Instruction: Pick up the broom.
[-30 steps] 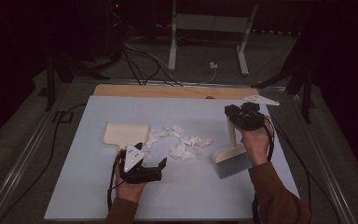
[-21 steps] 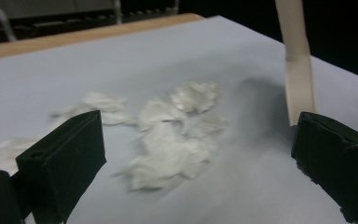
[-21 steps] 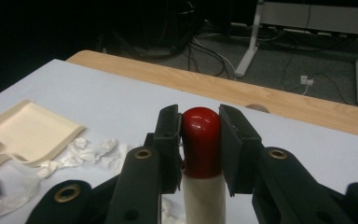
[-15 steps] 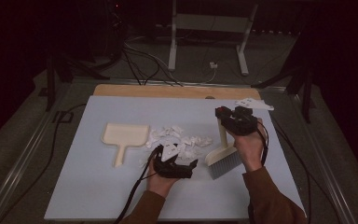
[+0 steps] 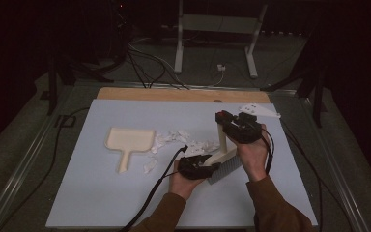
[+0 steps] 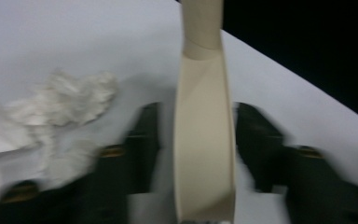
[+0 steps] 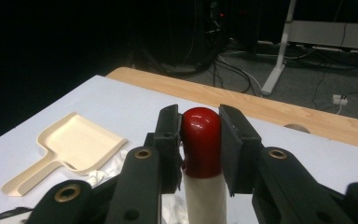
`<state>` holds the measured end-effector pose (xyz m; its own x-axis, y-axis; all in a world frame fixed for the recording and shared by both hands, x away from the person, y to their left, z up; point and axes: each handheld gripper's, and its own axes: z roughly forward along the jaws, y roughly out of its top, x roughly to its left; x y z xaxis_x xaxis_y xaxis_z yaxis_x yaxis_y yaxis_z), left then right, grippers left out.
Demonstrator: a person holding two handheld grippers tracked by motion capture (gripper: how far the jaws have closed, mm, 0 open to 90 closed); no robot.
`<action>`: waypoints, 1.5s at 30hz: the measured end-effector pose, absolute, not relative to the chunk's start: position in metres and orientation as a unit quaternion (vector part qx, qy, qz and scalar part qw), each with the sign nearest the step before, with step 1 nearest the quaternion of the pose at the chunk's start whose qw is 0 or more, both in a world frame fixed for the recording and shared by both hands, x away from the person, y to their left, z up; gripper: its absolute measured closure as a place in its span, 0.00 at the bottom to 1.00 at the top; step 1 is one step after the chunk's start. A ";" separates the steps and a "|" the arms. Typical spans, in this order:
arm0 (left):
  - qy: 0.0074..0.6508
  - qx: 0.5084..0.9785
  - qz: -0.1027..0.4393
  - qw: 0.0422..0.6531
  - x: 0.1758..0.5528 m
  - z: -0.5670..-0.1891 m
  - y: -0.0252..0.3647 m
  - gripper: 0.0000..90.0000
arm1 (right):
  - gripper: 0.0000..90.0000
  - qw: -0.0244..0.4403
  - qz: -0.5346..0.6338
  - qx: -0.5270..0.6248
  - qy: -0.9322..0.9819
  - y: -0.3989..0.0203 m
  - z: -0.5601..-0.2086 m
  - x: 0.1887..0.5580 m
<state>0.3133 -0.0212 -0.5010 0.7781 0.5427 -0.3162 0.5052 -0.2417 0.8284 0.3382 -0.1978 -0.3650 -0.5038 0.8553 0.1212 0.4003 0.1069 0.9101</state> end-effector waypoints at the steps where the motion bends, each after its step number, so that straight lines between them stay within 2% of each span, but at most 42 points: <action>1: 0.336 0.787 0.009 0.518 0.314 -0.501 -0.021 0.73 | 0.79 0.229 0.501 0.443 0.707 -0.198 -0.366 0.338; 4: 0.340 0.784 -0.010 0.519 0.316 -0.500 -0.019 0.76 | 0.78 0.228 0.509 0.442 0.703 -0.199 -0.368 0.339; 5: 0.340 0.785 -0.014 0.518 0.316 -0.500 -0.018 0.77 | 0.71 0.223 0.513 0.440 0.702 -0.200 -0.369 0.340; 7: 0.341 0.784 -0.019 0.519 0.316 -0.500 -0.018 0.77 | 0.46 0.217 0.517 0.440 0.701 -0.201 -0.369 0.342; 9: 0.341 0.784 -0.024 0.519 0.316 -0.499 -0.017 0.77 | 0.34 0.182 0.524 0.447 0.702 -0.203 -0.371 0.346; 11: 0.341 0.783 -0.028 0.519 0.316 -0.499 -0.016 0.77 | 0.20 0.178 0.521 0.455 0.700 -0.204 -0.372 0.349; 16: 0.340 0.779 -0.040 0.526 0.314 -0.496 -0.016 0.77 | 0.06 0.160 0.528 0.442 0.707 -0.208 -0.376 0.351; 22: 0.326 0.789 -0.034 0.519 0.311 -0.490 -0.011 0.77 | 0.01 0.162 0.543 0.413 0.713 -0.214 -0.375 0.349; 28: 0.323 0.785 -0.034 0.527 0.309 -0.484 -0.006 0.77 | 0.01 0.130 0.570 0.419 0.695 -0.225 -0.378 0.353; 32: 0.319 0.788 -0.031 0.526 0.308 -0.479 -0.001 0.77 | 0.01 0.139 0.578 0.432 0.679 -0.232 -0.381 0.354; 45: 0.308 0.797 -0.024 0.518 0.308 -0.471 0.019 0.77 | 0.01 0.124 0.593 0.406 0.684 -0.235 -0.388 0.351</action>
